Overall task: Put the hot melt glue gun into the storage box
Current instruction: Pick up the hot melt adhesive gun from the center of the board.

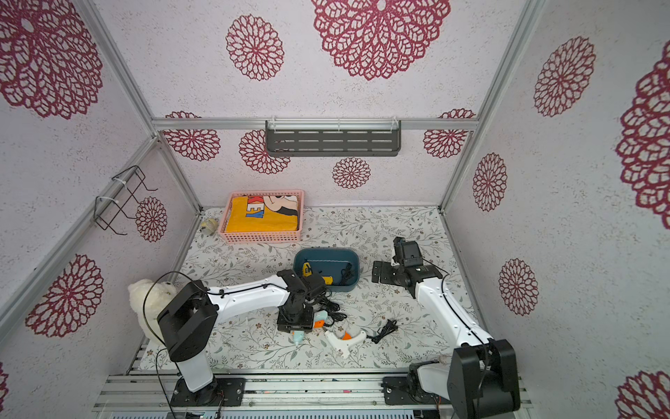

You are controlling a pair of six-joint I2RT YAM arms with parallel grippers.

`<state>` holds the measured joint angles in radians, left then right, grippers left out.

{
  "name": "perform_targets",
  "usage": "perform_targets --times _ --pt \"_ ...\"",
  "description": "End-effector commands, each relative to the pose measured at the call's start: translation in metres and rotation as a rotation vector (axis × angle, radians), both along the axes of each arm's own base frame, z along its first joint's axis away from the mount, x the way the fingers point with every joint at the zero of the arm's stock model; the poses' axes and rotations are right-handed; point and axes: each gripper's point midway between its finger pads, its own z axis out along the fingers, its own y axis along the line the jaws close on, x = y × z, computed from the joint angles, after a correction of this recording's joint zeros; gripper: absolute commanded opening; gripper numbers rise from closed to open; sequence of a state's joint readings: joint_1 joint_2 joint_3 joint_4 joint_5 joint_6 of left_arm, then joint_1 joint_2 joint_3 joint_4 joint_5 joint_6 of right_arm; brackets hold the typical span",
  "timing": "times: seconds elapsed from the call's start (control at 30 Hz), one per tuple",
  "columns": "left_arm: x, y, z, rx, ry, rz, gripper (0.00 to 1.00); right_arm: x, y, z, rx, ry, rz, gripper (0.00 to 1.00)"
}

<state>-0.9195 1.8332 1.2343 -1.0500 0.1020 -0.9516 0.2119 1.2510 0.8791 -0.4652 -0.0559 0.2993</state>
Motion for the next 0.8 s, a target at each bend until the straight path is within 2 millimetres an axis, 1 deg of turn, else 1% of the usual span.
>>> perform_targets --times 0.0,0.27,0.33,0.4,0.47,0.53,0.7,0.77 --pt "0.007 -0.005 -0.002 -0.019 0.001 -0.005 0.59 0.001 -0.002 -0.002 0.007 -0.005 -0.017 0.99" --pt "0.012 -0.004 -0.004 -0.019 0.003 -0.007 0.45 0.004 0.001 -0.002 0.014 -0.006 -0.016 0.99" --pt "0.012 -0.003 0.000 -0.020 -0.001 -0.007 0.40 0.005 0.001 0.000 0.016 -0.010 -0.012 0.99" --pt "0.010 -0.003 0.009 -0.021 -0.004 -0.008 0.34 0.006 0.002 0.003 0.016 -0.014 -0.008 0.99" --pt "0.007 -0.002 0.023 -0.011 -0.006 -0.022 0.31 0.008 0.002 0.007 0.014 -0.022 -0.004 0.99" --pt "0.004 0.001 0.043 -0.002 -0.020 -0.043 0.29 0.009 0.002 0.011 0.012 -0.030 0.001 0.99" --pt "0.004 0.011 0.101 -0.004 -0.080 -0.077 0.27 0.012 0.003 0.015 0.012 -0.045 0.005 0.99" --pt "0.008 0.013 0.118 -0.003 -0.106 -0.099 0.27 0.011 0.003 0.014 0.014 -0.044 0.004 0.99"
